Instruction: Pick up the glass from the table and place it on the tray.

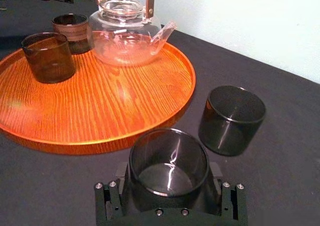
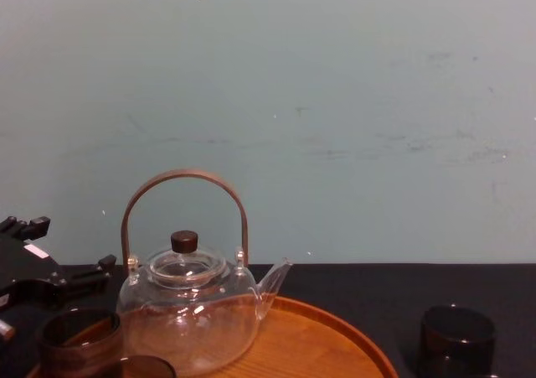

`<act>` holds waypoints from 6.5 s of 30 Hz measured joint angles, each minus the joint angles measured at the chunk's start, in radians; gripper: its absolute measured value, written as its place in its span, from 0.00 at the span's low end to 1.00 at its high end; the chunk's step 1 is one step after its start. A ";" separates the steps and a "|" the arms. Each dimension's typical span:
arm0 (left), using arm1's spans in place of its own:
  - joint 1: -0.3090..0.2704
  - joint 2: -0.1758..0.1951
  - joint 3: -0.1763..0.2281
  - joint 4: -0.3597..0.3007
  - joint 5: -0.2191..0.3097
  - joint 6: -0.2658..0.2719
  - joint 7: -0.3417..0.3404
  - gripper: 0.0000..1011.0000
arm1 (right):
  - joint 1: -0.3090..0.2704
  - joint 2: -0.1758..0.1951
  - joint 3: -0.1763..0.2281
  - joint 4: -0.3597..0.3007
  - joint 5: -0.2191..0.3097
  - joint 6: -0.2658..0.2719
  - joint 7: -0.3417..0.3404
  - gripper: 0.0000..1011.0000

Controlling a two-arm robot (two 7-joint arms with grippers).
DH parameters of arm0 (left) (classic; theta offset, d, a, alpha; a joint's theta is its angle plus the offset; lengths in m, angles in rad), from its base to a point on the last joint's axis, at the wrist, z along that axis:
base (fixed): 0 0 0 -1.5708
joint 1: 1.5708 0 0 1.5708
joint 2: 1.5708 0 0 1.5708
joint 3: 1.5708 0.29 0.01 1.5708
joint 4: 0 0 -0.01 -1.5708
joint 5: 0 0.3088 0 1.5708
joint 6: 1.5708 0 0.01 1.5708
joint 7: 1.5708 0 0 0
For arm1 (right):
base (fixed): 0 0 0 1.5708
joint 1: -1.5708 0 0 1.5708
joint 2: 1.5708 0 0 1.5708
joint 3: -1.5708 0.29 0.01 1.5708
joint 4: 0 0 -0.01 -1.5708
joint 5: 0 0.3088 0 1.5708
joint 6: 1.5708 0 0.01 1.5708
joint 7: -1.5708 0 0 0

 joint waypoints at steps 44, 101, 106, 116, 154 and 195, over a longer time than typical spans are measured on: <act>0.000 0.000 0.000 0.000 0.000 0.000 0.000 0.99 | 0.057 -0.029 -0.038 0.051 -0.003 0.017 0.017 0.89; 0.000 0.000 0.000 0.000 0.000 0.000 0.000 0.99 | 0.237 -0.104 -0.245 0.071 -0.037 -0.004 0.114 0.90; 0.000 0.000 0.000 0.000 0.000 0.000 0.000 0.99 | 0.258 -0.118 -0.256 0.102 -0.031 -0.012 0.122 0.90; 0.000 0.000 0.000 0.000 0.000 0.000 0.000 0.99 | 0.279 -0.130 -0.273 0.127 -0.027 -0.018 0.129 0.89; 0.000 0.000 0.000 0.000 0.000 0.000 0.000 0.99 | 0.320 -0.160 -0.316 0.189 -0.046 -0.005 0.133 0.90; 0.000 0.000 0.000 0.000 0.000 0.000 0.000 0.99 | 0.201 -0.032 -0.234 -0.014 0.022 -0.126 0.154 0.99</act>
